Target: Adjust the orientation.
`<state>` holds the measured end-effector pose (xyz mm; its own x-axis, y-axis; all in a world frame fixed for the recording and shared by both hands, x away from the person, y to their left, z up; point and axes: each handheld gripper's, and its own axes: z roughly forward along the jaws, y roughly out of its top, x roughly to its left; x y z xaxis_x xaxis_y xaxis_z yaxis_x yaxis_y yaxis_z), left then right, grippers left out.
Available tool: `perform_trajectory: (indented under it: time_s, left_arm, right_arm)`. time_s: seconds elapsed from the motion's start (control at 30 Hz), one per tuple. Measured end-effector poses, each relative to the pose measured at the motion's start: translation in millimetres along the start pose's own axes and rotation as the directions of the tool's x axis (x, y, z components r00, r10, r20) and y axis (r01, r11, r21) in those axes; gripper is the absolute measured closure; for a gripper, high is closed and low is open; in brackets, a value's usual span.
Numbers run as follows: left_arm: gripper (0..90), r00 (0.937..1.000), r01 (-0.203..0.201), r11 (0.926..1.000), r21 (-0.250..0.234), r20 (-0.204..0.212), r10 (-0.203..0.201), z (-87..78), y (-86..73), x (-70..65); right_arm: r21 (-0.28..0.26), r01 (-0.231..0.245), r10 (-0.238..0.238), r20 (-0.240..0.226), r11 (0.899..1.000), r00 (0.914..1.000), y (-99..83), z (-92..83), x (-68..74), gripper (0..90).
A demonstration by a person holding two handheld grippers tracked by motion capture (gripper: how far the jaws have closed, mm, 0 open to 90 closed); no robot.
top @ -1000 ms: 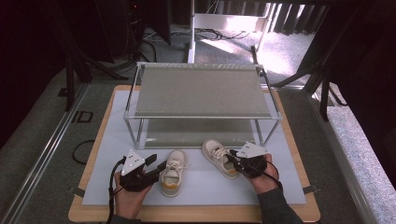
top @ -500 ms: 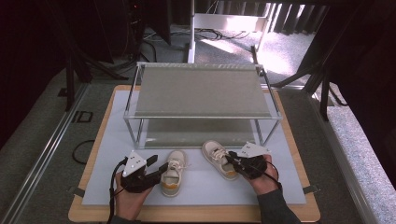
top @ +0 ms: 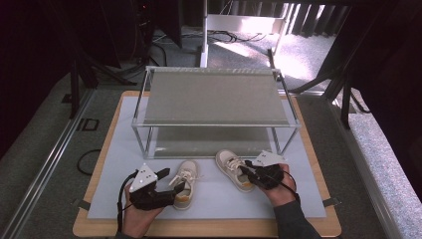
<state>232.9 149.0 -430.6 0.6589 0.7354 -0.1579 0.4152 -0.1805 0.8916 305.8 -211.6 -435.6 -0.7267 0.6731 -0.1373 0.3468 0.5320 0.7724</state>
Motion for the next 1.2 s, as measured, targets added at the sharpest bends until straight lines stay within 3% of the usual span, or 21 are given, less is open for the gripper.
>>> perform_trajectory:
  time_s: [0.3, 0.57, 0.93, 1.07, 1.2]
  left_arm:
    - [16.3, 0.9994, -0.027, 0.9979, 0.059, 0.023, 0.026, 6.9, -10.9, -2.9]
    - [8.7, 0.9973, -0.062, 0.9922, 0.108, 0.045, 0.058, 13.2, -20.6, -5.5]
    - [5.9, 0.9971, -0.070, 0.9845, 0.161, 0.042, 0.064, 29.8, -29.4, -7.4]
    - [6.0, 0.9977, -0.061, 0.9833, 0.171, 0.040, 0.055, 32.7, -31.2, -4.9]
    - [6.0, 0.9978, -0.064, 0.9788, 0.195, 0.031, 0.059, 35.8, -33.5, -3.9]
  right_arm:
    - [0.009, 0.004, -0.004, 0.007, 1.000, 1.0000, 0.6, -4.6, 8.4, 74.3]
    - [0.003, -0.024, 0.024, -0.011, 1.000, 0.9996, -5.3, -9.0, 20.1, 75.0]
    - [-0.014, -0.056, 0.055, -0.031, 0.998, 0.9980, -9.7, -11.2, 24.9, 73.9]
    - [-0.048, -0.096, 0.093, -0.059, 0.994, 0.9939, -12.2, -14.3, 22.4, 60.4]
    - [-0.078, -0.101, 0.093, -0.091, 0.992, 0.9915, -14.8, -24.3, 25.6, 42.9]
